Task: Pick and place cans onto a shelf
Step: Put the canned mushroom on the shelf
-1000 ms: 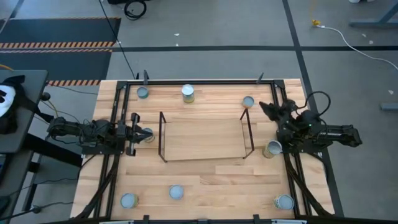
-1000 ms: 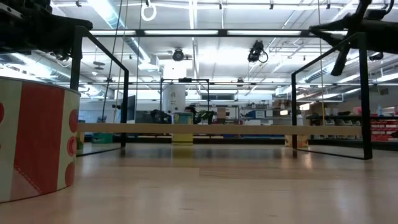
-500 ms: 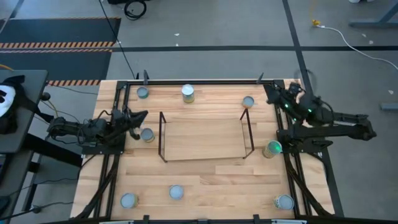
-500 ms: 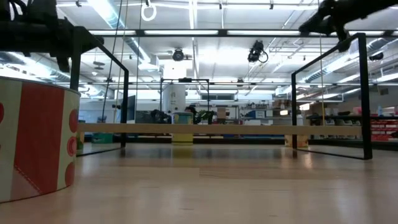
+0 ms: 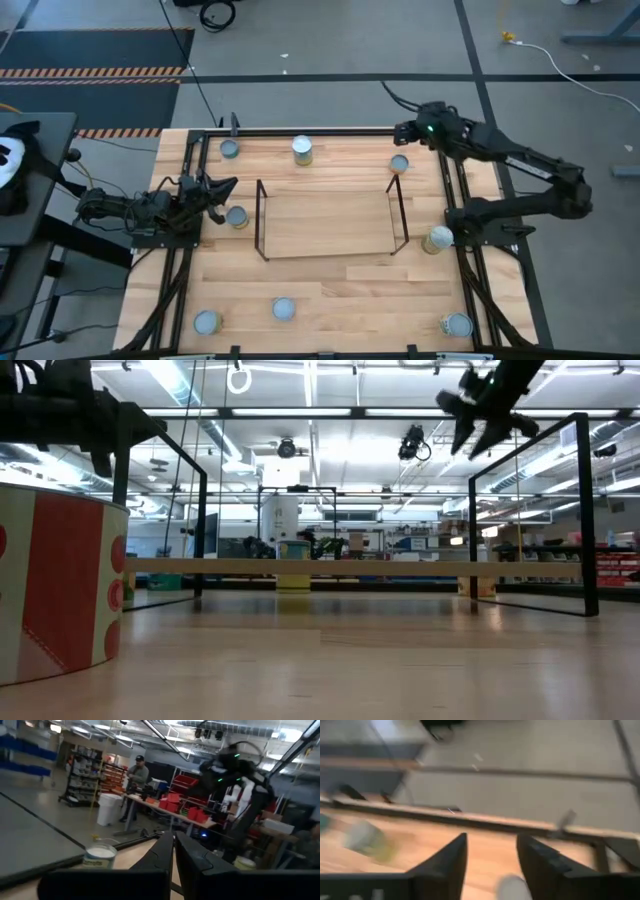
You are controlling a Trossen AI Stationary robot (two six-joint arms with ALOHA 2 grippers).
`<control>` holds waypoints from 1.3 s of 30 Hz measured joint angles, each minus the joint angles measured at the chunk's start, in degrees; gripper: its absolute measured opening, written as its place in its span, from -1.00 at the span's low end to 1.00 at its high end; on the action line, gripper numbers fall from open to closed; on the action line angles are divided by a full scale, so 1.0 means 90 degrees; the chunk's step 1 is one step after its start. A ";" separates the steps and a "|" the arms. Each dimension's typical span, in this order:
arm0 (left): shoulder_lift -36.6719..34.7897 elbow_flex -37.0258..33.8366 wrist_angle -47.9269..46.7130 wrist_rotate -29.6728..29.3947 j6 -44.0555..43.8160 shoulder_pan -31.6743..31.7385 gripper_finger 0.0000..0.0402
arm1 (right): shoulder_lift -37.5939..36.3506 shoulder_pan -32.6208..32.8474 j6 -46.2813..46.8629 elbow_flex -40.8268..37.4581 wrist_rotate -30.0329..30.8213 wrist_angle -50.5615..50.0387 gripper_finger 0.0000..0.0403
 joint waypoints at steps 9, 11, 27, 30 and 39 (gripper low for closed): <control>0.0000 0.0001 -0.0007 -0.0013 -0.1976 -0.0002 -0.88 | 0.0877 -0.1335 0.0510 0.0026 -0.1205 -0.1055 0.67; 0.0000 0.0000 -0.0005 -0.0061 -0.2330 -0.0001 -0.88 | 0.1062 -0.1599 0.0622 0.0026 -0.1395 -0.1145 0.80; 0.0000 0.0000 -0.0007 -0.0123 -0.2483 -0.0002 -0.87 | 0.2564 -0.2369 0.0890 0.0021 -0.2608 -0.1500 0.96; 0.0000 0.0001 -0.0007 -0.0124 -0.2480 -0.0002 -0.87 | 0.2707 -0.2369 0.0870 0.0021 -0.2634 -0.1493 0.96; 0.0000 -0.0002 -0.0010 -0.0105 -0.2476 -0.0005 -0.87 | 0.2735 -0.2396 0.0918 0.0019 -0.2828 -0.1286 0.96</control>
